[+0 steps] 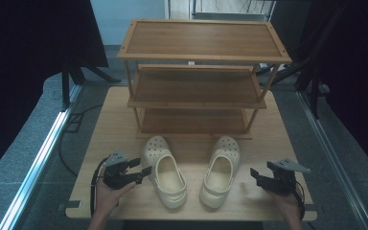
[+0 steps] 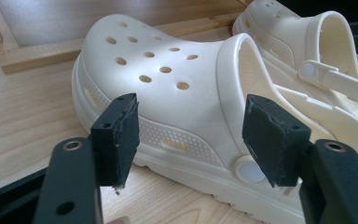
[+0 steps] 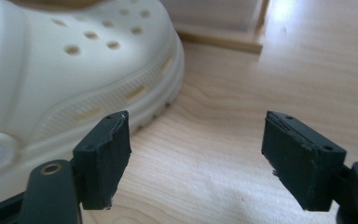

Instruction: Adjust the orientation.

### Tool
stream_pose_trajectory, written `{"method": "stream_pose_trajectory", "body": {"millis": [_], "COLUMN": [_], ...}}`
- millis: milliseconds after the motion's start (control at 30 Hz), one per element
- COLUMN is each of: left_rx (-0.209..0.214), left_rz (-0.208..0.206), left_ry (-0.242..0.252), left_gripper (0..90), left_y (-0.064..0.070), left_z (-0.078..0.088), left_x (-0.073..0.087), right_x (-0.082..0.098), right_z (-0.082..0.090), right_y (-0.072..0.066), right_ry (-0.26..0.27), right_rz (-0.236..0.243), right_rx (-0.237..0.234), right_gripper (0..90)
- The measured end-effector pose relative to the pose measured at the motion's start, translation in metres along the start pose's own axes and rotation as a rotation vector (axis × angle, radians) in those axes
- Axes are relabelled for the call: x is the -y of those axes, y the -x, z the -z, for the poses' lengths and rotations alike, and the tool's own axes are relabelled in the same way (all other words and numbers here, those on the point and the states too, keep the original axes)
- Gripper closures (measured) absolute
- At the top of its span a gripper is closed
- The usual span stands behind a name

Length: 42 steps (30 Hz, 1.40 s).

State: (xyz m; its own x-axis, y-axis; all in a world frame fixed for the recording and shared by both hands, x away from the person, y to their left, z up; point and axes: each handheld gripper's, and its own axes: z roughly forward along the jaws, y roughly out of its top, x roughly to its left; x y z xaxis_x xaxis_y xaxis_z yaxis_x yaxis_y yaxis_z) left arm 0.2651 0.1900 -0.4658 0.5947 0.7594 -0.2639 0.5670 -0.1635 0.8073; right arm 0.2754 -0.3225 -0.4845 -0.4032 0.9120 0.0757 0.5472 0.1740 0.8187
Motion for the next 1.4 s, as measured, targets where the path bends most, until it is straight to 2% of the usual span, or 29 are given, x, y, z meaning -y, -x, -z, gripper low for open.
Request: {"method": "stream_pose_trajectory", "body": {"millis": [33, 133, 233, 267, 300, 333, 367, 400, 467, 567, 633, 733, 767, 800, 833, 867, 967, 1000, 1100, 1133, 1200, 1233, 1267, 1333, 1400], "left_rx": [-0.002, -0.009, -0.009, -0.007, -0.004, -0.001, -0.001, 0.001, 0.001, -0.007, -0.015, -0.013, -0.013, -0.013, -0.009, -0.009, -0.008, 0.002, 0.008, 0.008, 0.010, 0.010, 0.009, 0.010, 0.008], "left_rz": [0.001, 0.000, 0.002, 0.002, 0.001, -0.003, -0.004, -0.005, -0.006, 0.000, 0.010, 0.016, 0.016, 0.017, 0.017, 0.017, 0.022, 0.023, 0.022, 0.022, 0.021, 0.020, 0.022, 0.023, 0.020], "left_ry": [0.001, -0.005, -0.009, -0.011, -0.010, -0.009, -0.007, -0.003, -0.002, -0.003, -0.004, -0.003, -0.003, -0.002, 0.000, 0.000, 0.008, 0.008, 0.014, 0.014, 0.013, 0.011, 0.007, 0.006, 0.000], "left_gripper": [35.4, 33.4, 31.7, 30.5, 30.5, 30.4, 30.4, 30.3, 30.3, 30.0, 29.9, 29.8, 29.8, 29.7, 29.7, 29.5, 29.5, 29.5, 29.5, 29.5, 29.5, 29.5, 29.5, 29.5, 29.5], "left_y": [0.000, -0.001, -0.001, -0.001, -0.001, 0.000, 0.001, 0.002, 0.002, 0.001, 0.001, 0.000, 0.000, 0.000, 0.001, 0.002, 0.005, 0.006, 0.008, 0.008, 0.009, 0.009, 0.008, 0.008, 0.007], "left_z": [0.000, -0.001, -0.001, -0.001, -0.001, 0.000, 0.000, 0.001, 0.002, 0.003, 0.004, 0.005, 0.005, 0.005, 0.006, 0.006, 0.009, 0.010, 0.011, 0.011, 0.011, 0.011, 0.010, 0.009, 0.008], "left_x": [0.000, 0.001, 0.001, 0.001, 0.000, 0.000, 0.000, -0.001, -0.002, -0.002, -0.002, -0.002, -0.002, -0.003, -0.003, -0.003, -0.003, -0.003, -0.004, -0.004, -0.004, -0.004, -0.004, -0.003, -0.003], "right_x": [-0.002, -0.004, -0.005, -0.007, -0.007, -0.010, -0.010, -0.014, -0.015, -0.020, -0.021, -0.027, -0.027, -0.030, -0.030, -0.034, -0.039, -0.047, -0.058, -0.058, -0.065, -0.066, -0.066, -0.066, -0.065], "right_z": [0.002, 0.004, 0.005, 0.009, 0.009, 0.013, 0.013, 0.017, 0.019, 0.022, 0.023, 0.024, 0.024, 0.025, 0.025, 0.026, 0.028, 0.029, 0.027, 0.027, 0.022, 0.020, 0.015, 0.012, 0.008], "right_y": [-0.001, -0.005, -0.008, -0.013, -0.013, -0.017, -0.017, -0.021, -0.023, -0.032, -0.033, -0.043, -0.043, -0.051, -0.051, -0.058, -0.065, -0.077, -0.092, -0.092, -0.106, -0.110, -0.119, -0.122, -0.131], "right_ry": [0.021, 0.033, 0.039, 0.049, 0.049, 0.061, 0.061, 0.076, 0.078, 0.067, 0.068, 0.067, 0.067, 0.047, 0.047, 0.045, 0.049, 0.055, 0.059, 0.059, 0.059, 0.059, 0.059, 0.055, 0.044], "right_rz": [-0.002, 0.003, 0.012, 0.025, 0.025, 0.033, 0.033, 0.030, 0.028, 0.050, 0.053, 0.070, 0.070, 0.084, 0.084, 0.095, 0.114, 0.143, 0.177, 0.177, 0.204, 0.211, 0.212, 0.212, 0.236], "right_rx": [-0.018, -0.036, -0.039, -0.057, -0.057, -0.069, -0.069, -0.093, -0.101, -0.113, -0.120, -0.151, -0.151, -0.143, -0.143, -0.161, -0.182, -0.208, -0.237, -0.237, -0.270, -0.274, -0.301, -0.311, -0.326], "right_gripper": [24.6, 27.2, 30.8, 36.1, 36.1, 43.4, 43.4, 48.8, 49.9, 57.6, 59.4, 69.6, 69.6, 76.9, 76.9, 82.7, 85.9, 87.4, 88.5, 88.5, 88.7, 88.7, 88.9, 89.0, 89.0]}}
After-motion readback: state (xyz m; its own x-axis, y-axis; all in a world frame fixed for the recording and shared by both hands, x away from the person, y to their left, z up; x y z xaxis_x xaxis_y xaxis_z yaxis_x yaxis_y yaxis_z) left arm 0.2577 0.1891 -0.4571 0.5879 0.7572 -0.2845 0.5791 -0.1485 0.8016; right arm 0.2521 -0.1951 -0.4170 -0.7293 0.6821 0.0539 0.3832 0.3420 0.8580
